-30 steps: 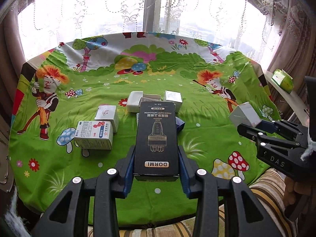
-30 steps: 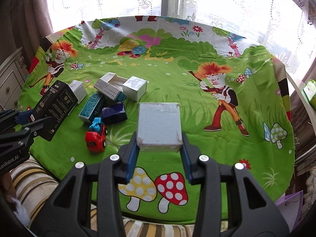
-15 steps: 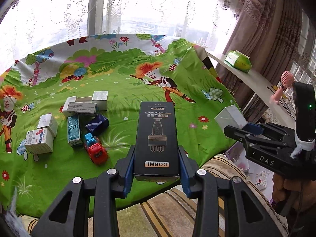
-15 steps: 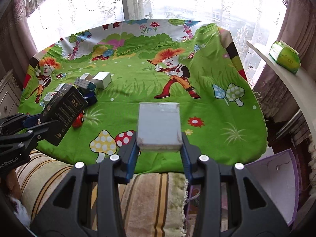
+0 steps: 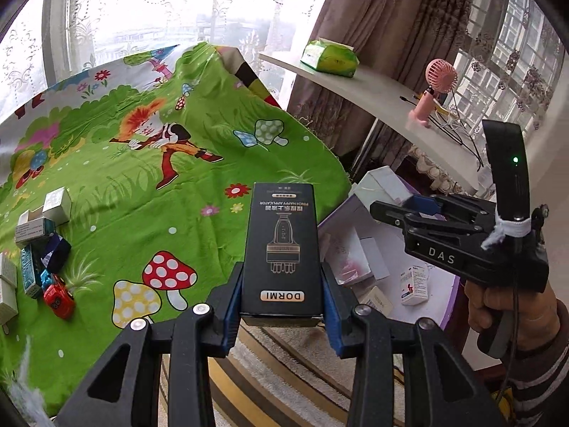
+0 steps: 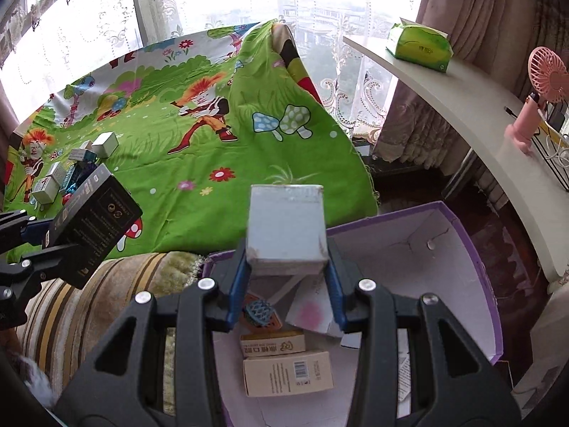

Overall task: Organize rigid objects
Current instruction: 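Carry the DORMI box and white box into the purple-rimmed box and open both tools, then move both open tools back over the table, then grasp the white-blue medicine box left while the right tool grasps the red-blue toy car, then carry the medicine box and toy car into the purple-rimmed box and open both tools, then move both open tools back over the table, then grasp the white red-logo box with the left tool while the right tool grasps the dark blue box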

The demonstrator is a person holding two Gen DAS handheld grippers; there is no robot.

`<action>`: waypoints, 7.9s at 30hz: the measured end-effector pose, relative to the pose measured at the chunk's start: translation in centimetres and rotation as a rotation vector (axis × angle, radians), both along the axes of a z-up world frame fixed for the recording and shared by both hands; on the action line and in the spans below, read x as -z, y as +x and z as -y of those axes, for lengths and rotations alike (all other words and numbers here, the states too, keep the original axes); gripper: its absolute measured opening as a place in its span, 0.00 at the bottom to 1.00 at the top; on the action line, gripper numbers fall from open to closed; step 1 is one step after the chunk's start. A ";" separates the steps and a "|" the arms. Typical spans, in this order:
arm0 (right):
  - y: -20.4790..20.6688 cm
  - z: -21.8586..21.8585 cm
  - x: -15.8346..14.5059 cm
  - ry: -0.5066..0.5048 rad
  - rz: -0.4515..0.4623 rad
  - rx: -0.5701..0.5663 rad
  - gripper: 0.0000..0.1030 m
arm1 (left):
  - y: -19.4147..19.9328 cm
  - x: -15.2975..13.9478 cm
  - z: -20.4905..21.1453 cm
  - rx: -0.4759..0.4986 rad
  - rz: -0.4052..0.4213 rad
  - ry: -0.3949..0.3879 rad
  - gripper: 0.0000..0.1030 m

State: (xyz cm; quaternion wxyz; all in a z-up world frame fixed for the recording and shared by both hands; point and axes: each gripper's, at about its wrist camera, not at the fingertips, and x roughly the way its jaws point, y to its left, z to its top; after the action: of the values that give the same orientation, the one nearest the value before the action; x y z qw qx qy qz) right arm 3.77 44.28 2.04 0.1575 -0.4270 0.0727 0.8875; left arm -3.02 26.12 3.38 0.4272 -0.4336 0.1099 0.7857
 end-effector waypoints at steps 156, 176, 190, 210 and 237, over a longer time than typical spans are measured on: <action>7.6 -5.6 12.0 -0.155 0.343 -0.010 0.21 | -6.1 -1.4 5.0 -0.182 -0.060 -0.023 0.70; 8.1 -7.7 3.1 -0.076 0.086 0.129 0.65 | 1.4 -1.0 -5.0 0.276 0.175 0.115 0.79; 4.8 -5.8 1.5 -0.091 0.036 0.093 0.67 | -2.2 -1.7 -1.3 0.122 0.033 0.061 0.83; -13.3 8.4 -2.8 -0.112 -0.055 -0.207 0.73 | -18.6 -1.6 16.8 -0.482 -0.249 -0.152 0.83; -25.8 27.8 5.6 0.017 0.134 -0.620 0.76 | -25.3 8.4 28.0 -0.753 -0.030 -0.167 0.82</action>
State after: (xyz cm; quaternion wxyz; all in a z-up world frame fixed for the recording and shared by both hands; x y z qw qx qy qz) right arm -22.00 16.48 -3.53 -0.1126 -0.4851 -0.0792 0.8636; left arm -28.30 -1.91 -5.05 0.0702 -0.4652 0.0128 0.8823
